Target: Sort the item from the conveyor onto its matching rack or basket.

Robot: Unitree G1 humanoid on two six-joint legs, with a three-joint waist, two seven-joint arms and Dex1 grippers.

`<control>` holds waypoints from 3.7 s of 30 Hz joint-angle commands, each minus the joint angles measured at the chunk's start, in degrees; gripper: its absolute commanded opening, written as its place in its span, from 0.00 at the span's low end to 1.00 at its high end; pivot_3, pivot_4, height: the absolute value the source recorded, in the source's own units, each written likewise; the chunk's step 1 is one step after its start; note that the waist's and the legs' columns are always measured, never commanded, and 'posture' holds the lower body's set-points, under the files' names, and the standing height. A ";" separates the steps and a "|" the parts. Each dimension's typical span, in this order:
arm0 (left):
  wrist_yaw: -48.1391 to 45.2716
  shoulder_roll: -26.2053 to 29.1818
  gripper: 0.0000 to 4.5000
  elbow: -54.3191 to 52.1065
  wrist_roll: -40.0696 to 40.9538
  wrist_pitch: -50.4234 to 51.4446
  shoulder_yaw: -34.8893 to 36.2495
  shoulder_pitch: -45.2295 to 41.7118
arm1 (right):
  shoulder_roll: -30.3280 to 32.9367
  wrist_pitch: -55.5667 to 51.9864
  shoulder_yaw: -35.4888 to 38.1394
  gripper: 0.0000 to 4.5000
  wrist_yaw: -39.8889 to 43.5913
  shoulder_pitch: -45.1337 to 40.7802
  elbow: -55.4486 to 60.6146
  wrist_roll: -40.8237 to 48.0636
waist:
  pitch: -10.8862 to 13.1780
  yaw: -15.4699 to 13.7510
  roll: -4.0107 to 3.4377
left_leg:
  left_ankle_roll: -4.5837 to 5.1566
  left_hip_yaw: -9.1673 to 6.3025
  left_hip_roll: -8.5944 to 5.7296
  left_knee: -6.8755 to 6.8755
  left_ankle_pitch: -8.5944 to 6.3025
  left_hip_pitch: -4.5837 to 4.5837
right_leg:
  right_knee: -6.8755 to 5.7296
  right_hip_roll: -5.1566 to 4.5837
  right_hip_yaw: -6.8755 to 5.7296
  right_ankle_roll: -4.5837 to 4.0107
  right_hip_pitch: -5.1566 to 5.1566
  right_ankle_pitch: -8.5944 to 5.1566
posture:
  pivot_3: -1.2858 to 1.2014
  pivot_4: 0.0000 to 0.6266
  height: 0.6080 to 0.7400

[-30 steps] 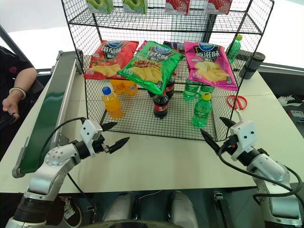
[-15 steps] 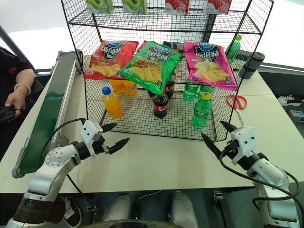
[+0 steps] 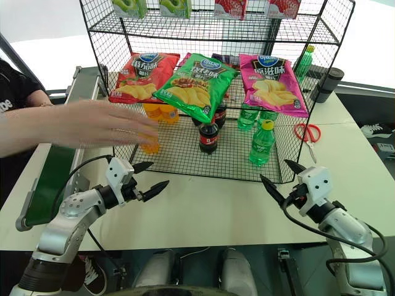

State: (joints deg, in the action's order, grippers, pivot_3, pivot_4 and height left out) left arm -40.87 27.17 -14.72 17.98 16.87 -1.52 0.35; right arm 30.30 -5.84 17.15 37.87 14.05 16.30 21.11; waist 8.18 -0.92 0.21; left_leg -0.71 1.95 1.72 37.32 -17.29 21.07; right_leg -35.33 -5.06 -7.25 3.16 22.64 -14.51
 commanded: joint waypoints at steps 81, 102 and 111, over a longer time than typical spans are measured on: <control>25.83 -5.64 1.00 10.36 2.96 -8.73 33.20 1.77 | -7.63 -7.78 -27.03 0.99 3.66 -11.30 11.29 1.12 | -0.25 0.17 0.45 | -0.01 -0.08 0.01 0.00 0.00 0.02 | 0.01 -0.02 -0.08 0.00 -0.01 0.00 | 0.52 0.24 0.96; 29.23 -5.58 1.00 22.02 2.07 -16.88 33.79 -2.59 | -9.25 -4.74 -27.58 0.99 3.58 -11.40 8.80 0.62 | -0.34 0.17 0.60 | -0.02 -0.04 0.01 0.03 0.00 0.01 | -0.01 -0.04 -0.08 0.00 0.00 0.02 | 0.52 0.24 0.96; 30.50 -5.80 1.00 22.49 2.28 -17.86 34.21 -1.69 | -9.60 -6.35 -27.93 0.99 2.73 -12.32 9.92 1.19 | -0.34 0.15 0.60 | -0.02 -0.04 0.01 0.03 0.00 0.01 | -0.01 -0.06 -0.08 0.00 -0.01 0.02 | 0.52 0.24 0.96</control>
State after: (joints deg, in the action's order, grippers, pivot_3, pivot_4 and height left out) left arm -10.84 20.67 8.17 20.18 0.60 31.21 -1.29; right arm 21.28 -12.28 -10.72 40.78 2.40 23.42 21.31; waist 7.84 -0.77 0.81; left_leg -0.73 1.91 1.73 37.36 -17.29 21.08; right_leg -35.33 -5.11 -7.33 3.17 22.63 -14.49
